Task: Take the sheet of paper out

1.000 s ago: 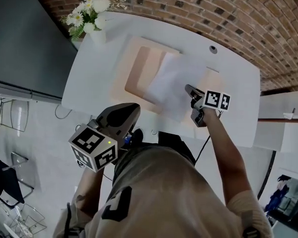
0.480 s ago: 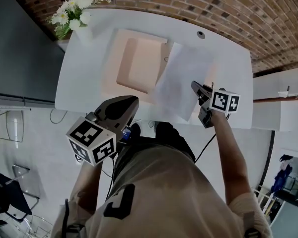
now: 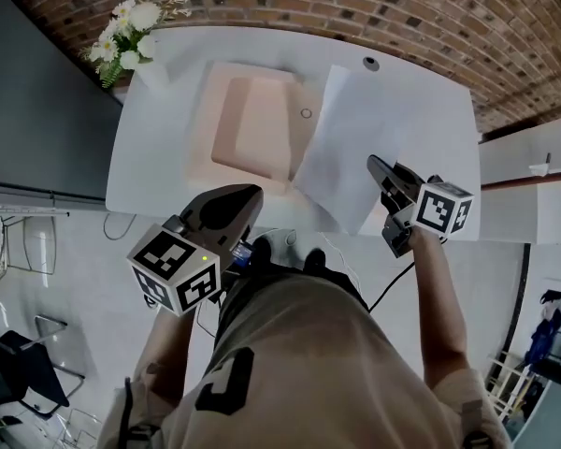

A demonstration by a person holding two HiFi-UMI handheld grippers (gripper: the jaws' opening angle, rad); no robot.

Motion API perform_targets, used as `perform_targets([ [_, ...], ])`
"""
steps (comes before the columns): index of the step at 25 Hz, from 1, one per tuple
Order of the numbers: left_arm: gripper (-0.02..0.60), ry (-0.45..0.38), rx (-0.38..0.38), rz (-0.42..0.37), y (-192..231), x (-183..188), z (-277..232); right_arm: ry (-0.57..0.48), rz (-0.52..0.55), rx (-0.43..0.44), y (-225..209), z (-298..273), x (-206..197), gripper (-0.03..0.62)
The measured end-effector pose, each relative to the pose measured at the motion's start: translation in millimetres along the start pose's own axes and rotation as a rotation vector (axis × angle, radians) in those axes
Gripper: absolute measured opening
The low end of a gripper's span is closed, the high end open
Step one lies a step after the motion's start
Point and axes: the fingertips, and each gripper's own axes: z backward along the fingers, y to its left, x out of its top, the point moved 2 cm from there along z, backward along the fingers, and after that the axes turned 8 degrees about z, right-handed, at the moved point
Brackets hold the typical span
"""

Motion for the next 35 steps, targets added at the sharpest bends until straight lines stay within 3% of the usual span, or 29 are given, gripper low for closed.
perform_targets([
  [9,0.014,-0.002,0.028,-0.037,-52,-6,-34,-0.096,0.037,0.147,11,52,26,0.025],
  [17,0.014,0.005,0.069,-0.073,-86,-16,-55,-0.099,0.073,0.217,3,89,22,0.025],
  [27,0.014,-0.005,0.094,-0.071,-98,-25,-56,-0.114,0.069,0.262,5,106,23,0.025],
  [35,0.014,-0.023,0.107,-0.045,-69,-22,-27,-0.08,0.087,0.262,29,80,18,0.025],
])
